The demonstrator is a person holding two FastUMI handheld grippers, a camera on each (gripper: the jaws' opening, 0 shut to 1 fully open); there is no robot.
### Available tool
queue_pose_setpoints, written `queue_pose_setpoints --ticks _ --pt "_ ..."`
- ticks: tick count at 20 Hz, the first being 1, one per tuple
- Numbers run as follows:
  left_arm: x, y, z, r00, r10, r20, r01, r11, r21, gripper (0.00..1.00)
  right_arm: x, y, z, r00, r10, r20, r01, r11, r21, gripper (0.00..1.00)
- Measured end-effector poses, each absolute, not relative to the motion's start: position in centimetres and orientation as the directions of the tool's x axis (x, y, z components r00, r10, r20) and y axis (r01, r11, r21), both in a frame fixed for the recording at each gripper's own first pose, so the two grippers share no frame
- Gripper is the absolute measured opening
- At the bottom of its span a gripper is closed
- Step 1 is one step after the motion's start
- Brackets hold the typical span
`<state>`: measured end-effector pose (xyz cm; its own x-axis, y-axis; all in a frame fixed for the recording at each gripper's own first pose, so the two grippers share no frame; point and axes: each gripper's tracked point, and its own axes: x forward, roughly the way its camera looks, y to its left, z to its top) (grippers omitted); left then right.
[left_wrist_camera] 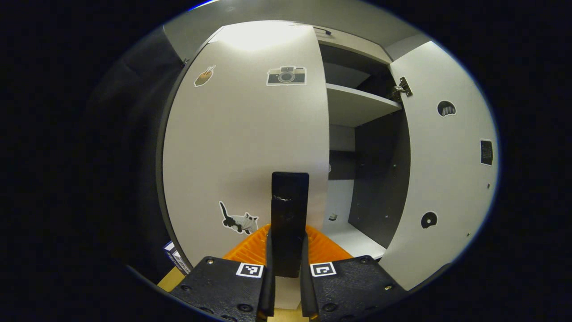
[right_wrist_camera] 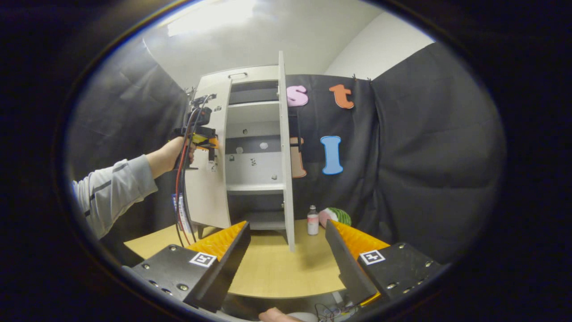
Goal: Open the right door of the double-door shoe cabinet with the right hand, and open the left door with the left hand.
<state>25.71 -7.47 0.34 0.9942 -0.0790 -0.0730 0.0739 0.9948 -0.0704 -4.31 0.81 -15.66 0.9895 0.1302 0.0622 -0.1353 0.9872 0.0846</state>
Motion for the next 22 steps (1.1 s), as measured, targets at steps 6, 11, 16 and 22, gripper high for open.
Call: queue_pose_setpoints --ticks 6,11,16,22 --pt "23.5 -6.9 0.3 0.991 -0.108 -0.073 0.105 0.993 -0.048 0.24 -3.7 1.1 -16.3 0.992 0.124 0.019 -0.126 0.978 0.167 1.0" --pt "21.4 -5.8 0.5 0.99 -0.121 -0.069 0.12 0.992 -0.024 0.24 -3.2 0.5 -14.1 0.996 0.084 0.018 -0.086 0.978 0.188 1.0" --pt "18.5 -3.7 0.7 0.987 -0.144 -0.07 0.142 0.989 -0.032 0.24 -3.6 2.0 -13.3 0.995 0.094 0.021 -0.096 0.984 0.15 1.0" --pt "15.9 -0.6 0.9 0.99 -0.131 -0.061 0.128 0.991 -0.05 0.23 -3.8 4.0 -12.7 0.994 0.107 0.023 -0.11 0.986 0.127 1.0"
